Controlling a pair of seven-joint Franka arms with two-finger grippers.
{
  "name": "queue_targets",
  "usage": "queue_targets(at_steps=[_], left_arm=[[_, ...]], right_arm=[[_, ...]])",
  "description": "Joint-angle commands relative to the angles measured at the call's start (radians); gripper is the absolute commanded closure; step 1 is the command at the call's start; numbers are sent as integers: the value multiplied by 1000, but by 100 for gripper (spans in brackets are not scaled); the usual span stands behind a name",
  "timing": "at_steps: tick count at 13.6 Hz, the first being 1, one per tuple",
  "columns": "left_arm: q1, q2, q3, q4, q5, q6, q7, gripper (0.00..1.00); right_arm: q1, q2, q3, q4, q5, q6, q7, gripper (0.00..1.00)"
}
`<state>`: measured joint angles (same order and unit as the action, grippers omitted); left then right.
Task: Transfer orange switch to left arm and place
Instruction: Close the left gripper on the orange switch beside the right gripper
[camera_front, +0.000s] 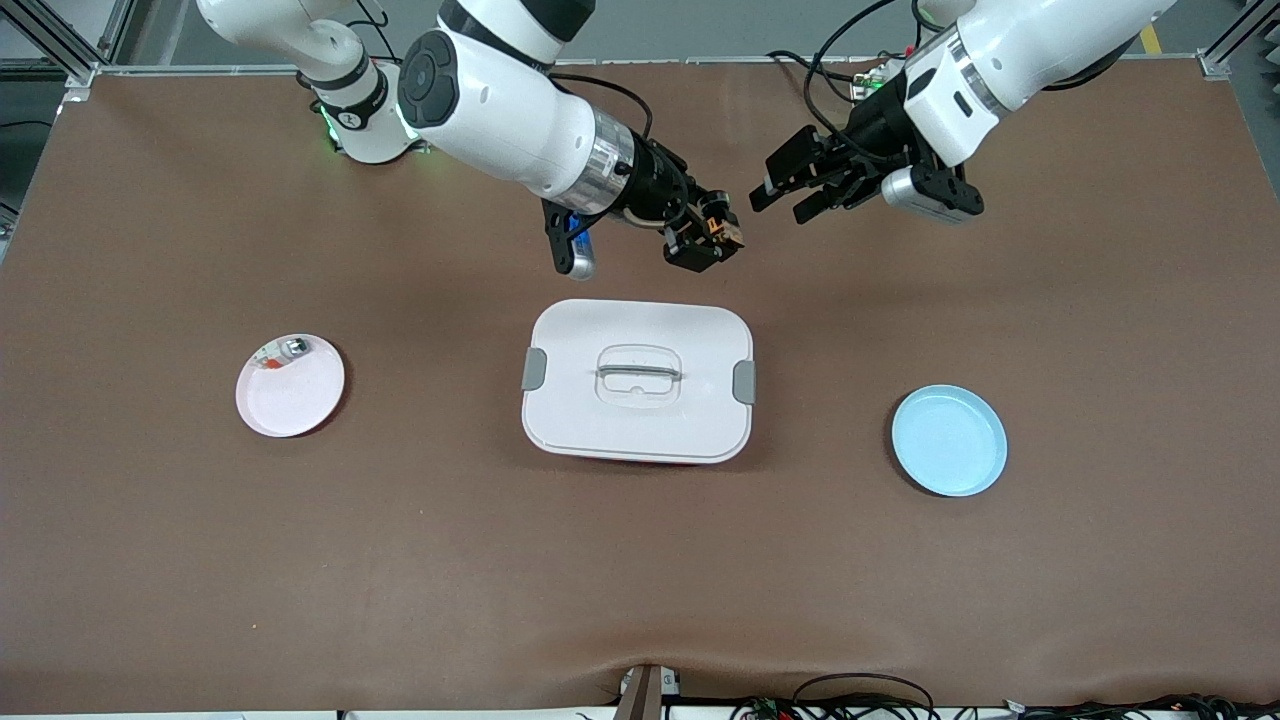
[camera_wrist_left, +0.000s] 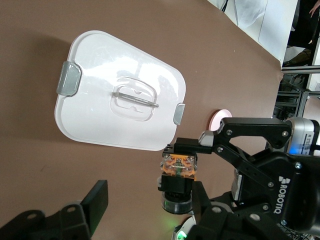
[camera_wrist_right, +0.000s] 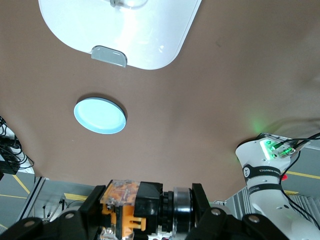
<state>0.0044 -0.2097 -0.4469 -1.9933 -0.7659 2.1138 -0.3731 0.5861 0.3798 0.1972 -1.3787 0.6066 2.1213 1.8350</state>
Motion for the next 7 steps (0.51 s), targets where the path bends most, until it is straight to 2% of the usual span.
queue_targets(at_steps=[1,5,7], left_arm=[[-3,16,-9,2,-21,63,20,24],[-14,58,-71,5,-21,173,20,24],[-14,64,-75,7,-23,178,20,24]], right_arm=[[15,19,-10,33,10,0,18,77],[15,19,-10,33,10,0,18,77],[21,19,-10,33,8,0,18,77]])
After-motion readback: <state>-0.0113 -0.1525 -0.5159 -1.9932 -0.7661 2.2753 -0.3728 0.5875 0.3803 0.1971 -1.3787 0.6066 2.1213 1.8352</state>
